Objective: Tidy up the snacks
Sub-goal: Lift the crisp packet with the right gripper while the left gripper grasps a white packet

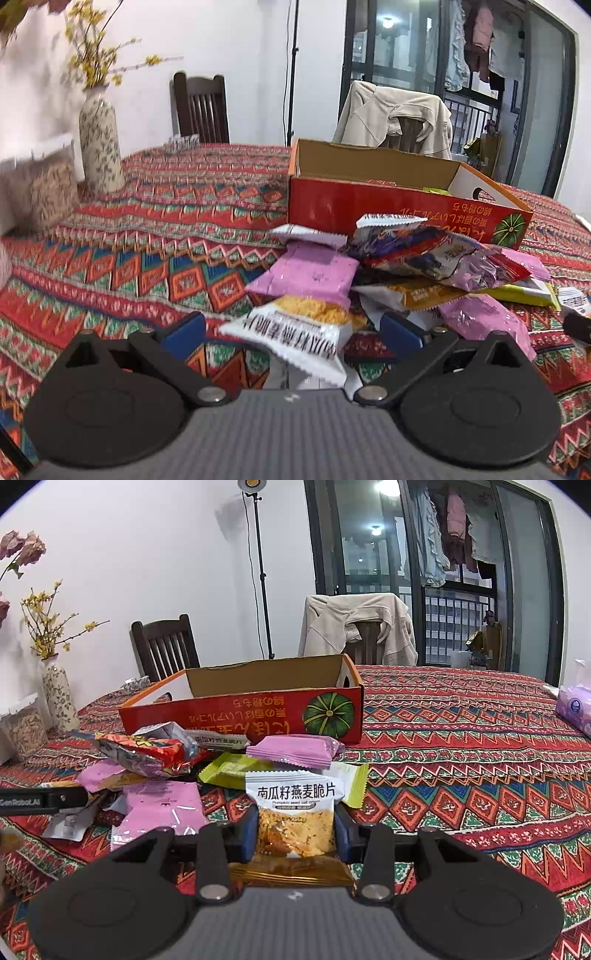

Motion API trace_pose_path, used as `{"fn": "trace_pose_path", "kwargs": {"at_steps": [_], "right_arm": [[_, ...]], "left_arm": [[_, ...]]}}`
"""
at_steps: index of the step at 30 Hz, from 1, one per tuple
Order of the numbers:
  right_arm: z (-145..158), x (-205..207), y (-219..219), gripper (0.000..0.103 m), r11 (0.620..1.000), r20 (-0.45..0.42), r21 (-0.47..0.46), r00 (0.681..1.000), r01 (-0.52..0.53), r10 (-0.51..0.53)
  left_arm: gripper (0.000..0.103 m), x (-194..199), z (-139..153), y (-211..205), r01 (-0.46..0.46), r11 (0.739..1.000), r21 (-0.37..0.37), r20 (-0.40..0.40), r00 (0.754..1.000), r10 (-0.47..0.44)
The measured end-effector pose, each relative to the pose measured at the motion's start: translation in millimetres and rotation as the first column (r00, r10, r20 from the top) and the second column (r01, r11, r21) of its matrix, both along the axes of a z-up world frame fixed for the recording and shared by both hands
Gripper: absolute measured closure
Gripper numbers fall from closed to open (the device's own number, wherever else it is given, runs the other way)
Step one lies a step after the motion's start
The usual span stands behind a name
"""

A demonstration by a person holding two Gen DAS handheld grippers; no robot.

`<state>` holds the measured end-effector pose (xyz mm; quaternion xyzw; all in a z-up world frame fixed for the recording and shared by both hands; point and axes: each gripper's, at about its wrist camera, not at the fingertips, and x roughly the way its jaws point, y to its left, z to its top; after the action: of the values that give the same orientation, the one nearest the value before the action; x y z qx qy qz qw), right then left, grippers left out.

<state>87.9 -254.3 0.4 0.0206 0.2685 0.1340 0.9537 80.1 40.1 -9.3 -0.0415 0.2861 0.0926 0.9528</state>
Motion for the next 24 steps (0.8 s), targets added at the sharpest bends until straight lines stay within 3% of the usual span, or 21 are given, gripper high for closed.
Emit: {"fn": "trace_pose_path", "kwargs": {"at_steps": [4, 10, 13, 24], "right_arm": [[1.1, -1.2, -3.1, 0.063, 1.0, 0.004, 0.009, 1.0, 0.004, -0.004], [0.4, -2.4, -5.1, 0.063, 1.0, 0.003, 0.015, 1.0, 0.006, -0.006], [0.5, -3.1, -4.9, 0.063, 1.0, 0.004, 0.015, 1.0, 0.006, -0.006], [1.9, -4.6, -5.4, 0.063, 1.0, 0.007, 0.014, 1.0, 0.006, -0.006]], "left_arm": [[0.005, 5.1, -2.7, 0.3, 0.002, 1.0, 0.01, -0.013, 1.0, -0.002], [0.045, 5.5, -8.7, 4.9, 0.03, 1.0, -0.006, 0.005, 1.0, -0.03], [0.054, 1.7, -9.1, 6.6, 0.032, 0.999, -0.014, 0.023, 0.999, -0.031], [0.055, -18.2, 4.1, 12.9, 0.012, 1.0, -0.009, 0.11, 0.994, -0.011]]}}
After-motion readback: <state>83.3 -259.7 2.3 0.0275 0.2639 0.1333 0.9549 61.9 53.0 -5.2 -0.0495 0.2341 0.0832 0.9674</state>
